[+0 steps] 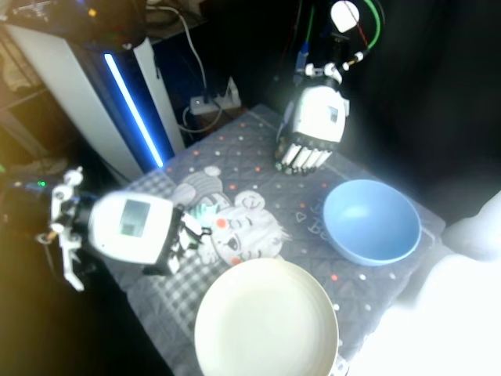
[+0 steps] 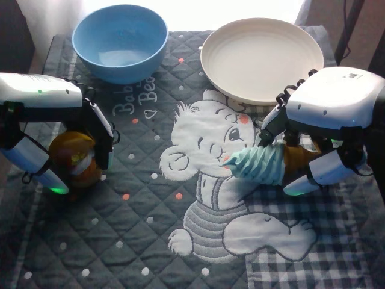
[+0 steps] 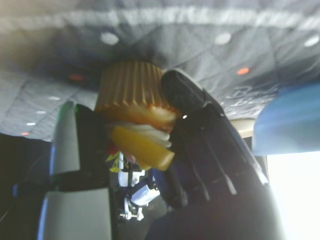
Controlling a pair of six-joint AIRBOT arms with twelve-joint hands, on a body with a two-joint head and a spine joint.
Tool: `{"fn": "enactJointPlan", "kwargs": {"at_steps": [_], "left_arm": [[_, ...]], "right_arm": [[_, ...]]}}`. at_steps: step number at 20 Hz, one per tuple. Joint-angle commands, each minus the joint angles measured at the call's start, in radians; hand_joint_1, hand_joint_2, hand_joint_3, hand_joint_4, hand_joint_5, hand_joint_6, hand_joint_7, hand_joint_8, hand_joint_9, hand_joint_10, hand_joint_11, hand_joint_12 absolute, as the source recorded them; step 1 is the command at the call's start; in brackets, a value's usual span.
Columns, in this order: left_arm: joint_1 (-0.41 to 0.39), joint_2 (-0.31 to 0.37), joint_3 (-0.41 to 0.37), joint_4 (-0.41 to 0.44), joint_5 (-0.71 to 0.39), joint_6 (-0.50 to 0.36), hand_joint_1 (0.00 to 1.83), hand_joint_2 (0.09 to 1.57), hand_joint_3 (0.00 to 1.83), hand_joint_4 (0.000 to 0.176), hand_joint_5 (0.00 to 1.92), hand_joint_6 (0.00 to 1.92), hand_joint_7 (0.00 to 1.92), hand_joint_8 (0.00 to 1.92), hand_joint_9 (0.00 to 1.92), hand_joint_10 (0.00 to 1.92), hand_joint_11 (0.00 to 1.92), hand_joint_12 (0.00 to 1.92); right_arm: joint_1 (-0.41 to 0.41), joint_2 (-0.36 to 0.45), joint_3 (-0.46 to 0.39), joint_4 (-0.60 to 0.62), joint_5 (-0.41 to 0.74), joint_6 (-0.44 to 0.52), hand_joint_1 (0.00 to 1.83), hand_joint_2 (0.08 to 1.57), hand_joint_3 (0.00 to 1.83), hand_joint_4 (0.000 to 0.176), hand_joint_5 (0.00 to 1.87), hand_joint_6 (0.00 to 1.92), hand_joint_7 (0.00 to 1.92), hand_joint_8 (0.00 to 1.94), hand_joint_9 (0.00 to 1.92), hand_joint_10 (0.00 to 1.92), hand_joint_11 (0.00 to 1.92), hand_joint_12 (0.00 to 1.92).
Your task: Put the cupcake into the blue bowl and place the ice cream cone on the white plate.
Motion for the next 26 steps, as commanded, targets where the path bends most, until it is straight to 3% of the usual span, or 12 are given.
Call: {"fn": "enactJointPlan", "kwargs": {"at_steps": [1,3,5,6,7,9,11,14,15,17,19,26], "left_arm": [[0.000,-0.003,0.002,-0.036,-0.020,0.016,1.39,1.06,0.00,0.000,1.07,0.75,1.08,0.57,1.09,1.09,0.99,1.20],[-0.008,0.019,-0.003,-0.138,-0.043,0.086,1.40,1.04,0.00,0.000,1.13,0.70,1.17,0.43,1.09,1.05,0.94,1.17],[-0.045,0.051,-0.019,-0.213,-0.060,0.149,1.40,1.04,0.00,0.000,1.10,0.81,1.14,0.54,1.07,0.99,0.89,1.03],[-0.069,0.065,-0.026,-0.236,-0.069,0.173,1.39,1.06,0.00,0.000,1.08,0.82,1.13,0.56,1.01,1.12,0.81,1.16],[-0.099,0.077,-0.033,-0.270,-0.074,0.210,1.39,1.07,0.00,0.000,1.19,0.36,1.07,0.84,0.98,1.30,0.79,1.48],[-0.134,0.082,-0.033,-0.341,-0.085,0.277,1.39,1.06,0.00,0.000,1.08,0.74,1.13,0.64,0.99,1.15,0.71,1.34],[-0.172,0.082,-0.018,-0.430,-0.104,0.343,1.38,1.08,0.00,0.000,1.02,1.00,1.07,0.66,0.96,1.08,0.74,1.02],[-0.250,0.071,0.018,-0.508,-0.096,0.401,1.39,1.07,0.00,0.000,0.99,0.90,1.12,0.68,0.99,1.10,0.81,1.03],[-0.280,0.057,0.037,-0.508,-0.084,0.402,1.39,1.08,0.00,0.000,0.97,0.90,1.12,0.70,0.99,1.12,0.80,1.08],[-0.335,0.020,0.084,-0.500,-0.052,0.401,1.39,1.05,0.00,0.000,0.99,0.93,1.16,0.60,1.07,0.97,0.92,0.99],[-0.365,-0.003,0.110,-0.485,-0.028,0.398,1.40,1.03,0.00,0.000,1.05,0.94,1.22,0.40,1.14,0.80,1.03,0.78],[-0.433,-0.192,0.291,-0.403,0.173,0.391,1.40,1.02,0.00,0.000,1.11,0.69,1.40,0.08,1.08,1.00,0.89,1.08]], "right_arm": [[0.008,0.008,0.003,0.031,0.104,-0.001,1.27,1.09,0.00,0.000,0.89,0.93,1.20,0.80,1.52,0.35,1.23,1.17],[0.008,0.017,0.001,0.079,0.175,-0.001,1.28,1.11,0.00,0.000,0.88,0.91,1.14,0.93,1.48,0.48,1.22,1.23],[0.008,0.045,-0.014,0.135,0.235,-0.040,1.27,1.10,0.00,0.000,0.89,0.94,1.15,0.90,1.34,0.60,1.05,1.38],[0.008,0.072,-0.031,0.172,0.266,-0.085,1.27,1.10,0.00,0.000,0.90,0.92,1.15,0.89,1.31,0.63,1.04,1.40],[0.009,0.099,-0.048,0.213,0.307,-0.137,1.28,1.08,0.00,0.000,0.96,0.81,1.16,0.88,1.30,0.63,1.01,1.43],[0.023,0.118,-0.055,0.260,0.369,-0.179,1.28,1.09,0.00,0.000,0.94,0.84,1.14,0.92,1.29,0.63,1.05,1.40],[0.080,0.121,-0.048,0.276,0.388,-0.214,1.27,1.12,0.00,0.000,0.87,0.96,1.10,0.99,1.31,0.73,1.13,1.32],[0.211,0.091,-0.013,0.276,0.328,-0.296,1.27,1.11,0.00,0.000,0.90,0.89,1.12,0.96,1.28,0.82,1.12,1.36],[0.258,0.070,0.007,0.275,0.287,-0.326,1.27,1.11,0.00,0.000,0.89,0.88,1.11,0.99,1.29,0.80,1.15,1.34],[0.361,0.021,0.071,0.249,0.177,-0.349,1.16,1.12,0.00,0.000,0.97,0.96,1.34,0.38,1.39,0.77,1.23,1.36],[0.412,0.005,0.116,0.226,0.110,-0.349,1.16,1.10,0.00,0.000,1.00,0.93,1.48,0.15,1.52,0.60,1.34,1.23],[0.500,-0.145,0.300,0.201,-0.088,-0.349,1.17,1.09,0.00,0.000,1.04,0.87,1.53,0.01,1.61,0.28,1.37,1.01]]}}
